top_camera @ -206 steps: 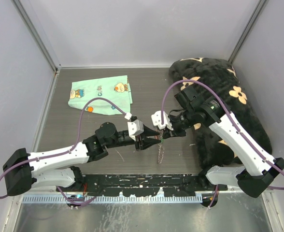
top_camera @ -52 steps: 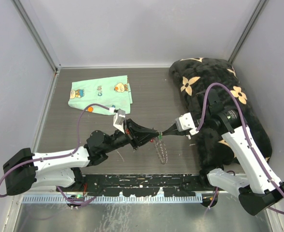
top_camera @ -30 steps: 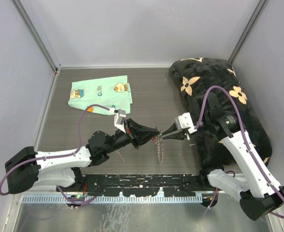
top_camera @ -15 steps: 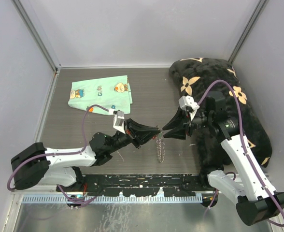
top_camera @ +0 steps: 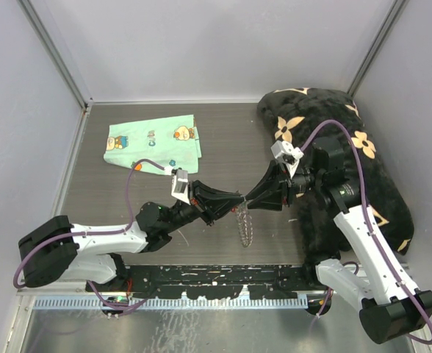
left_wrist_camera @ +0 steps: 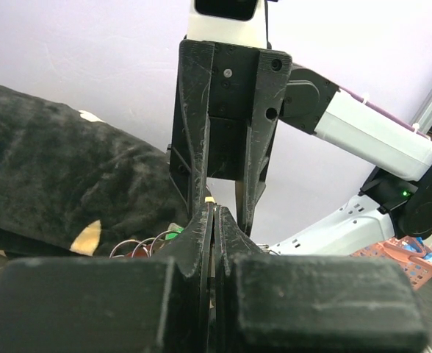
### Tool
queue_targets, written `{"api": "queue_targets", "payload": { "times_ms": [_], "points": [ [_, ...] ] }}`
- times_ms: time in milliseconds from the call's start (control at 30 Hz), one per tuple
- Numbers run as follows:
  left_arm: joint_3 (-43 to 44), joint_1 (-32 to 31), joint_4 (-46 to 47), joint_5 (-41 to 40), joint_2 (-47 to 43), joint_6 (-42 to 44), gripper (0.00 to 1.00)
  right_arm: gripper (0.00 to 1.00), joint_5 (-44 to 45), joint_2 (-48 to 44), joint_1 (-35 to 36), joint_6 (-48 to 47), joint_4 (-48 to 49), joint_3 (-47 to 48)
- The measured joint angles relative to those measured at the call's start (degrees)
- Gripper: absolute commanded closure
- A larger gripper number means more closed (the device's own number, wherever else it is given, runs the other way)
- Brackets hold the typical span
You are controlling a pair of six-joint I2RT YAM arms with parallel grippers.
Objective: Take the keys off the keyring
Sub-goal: Remove the key from the keyring.
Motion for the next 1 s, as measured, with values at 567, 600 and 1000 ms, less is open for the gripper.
{"api": "queue_targets", "payload": {
  "times_ms": [567,600,1000],
  "points": [
    [0.74,0.00,0.17,0.44,0.57,0.00,1.00,0.75,0.00,0.07,0.02,8.79,8.41,-2.80],
    [0.74,0.00,0.15,0.44,0.57,0.00,1.00,0.75,0.00,0.15,0.02,8.90,8.55,-2.82],
    [0.85,0.00,1.11,0.33,2.34,0.15,1.00,0.71,0.11,0.31,0.13,10.36,9.55,-3.32]
  ]
}}
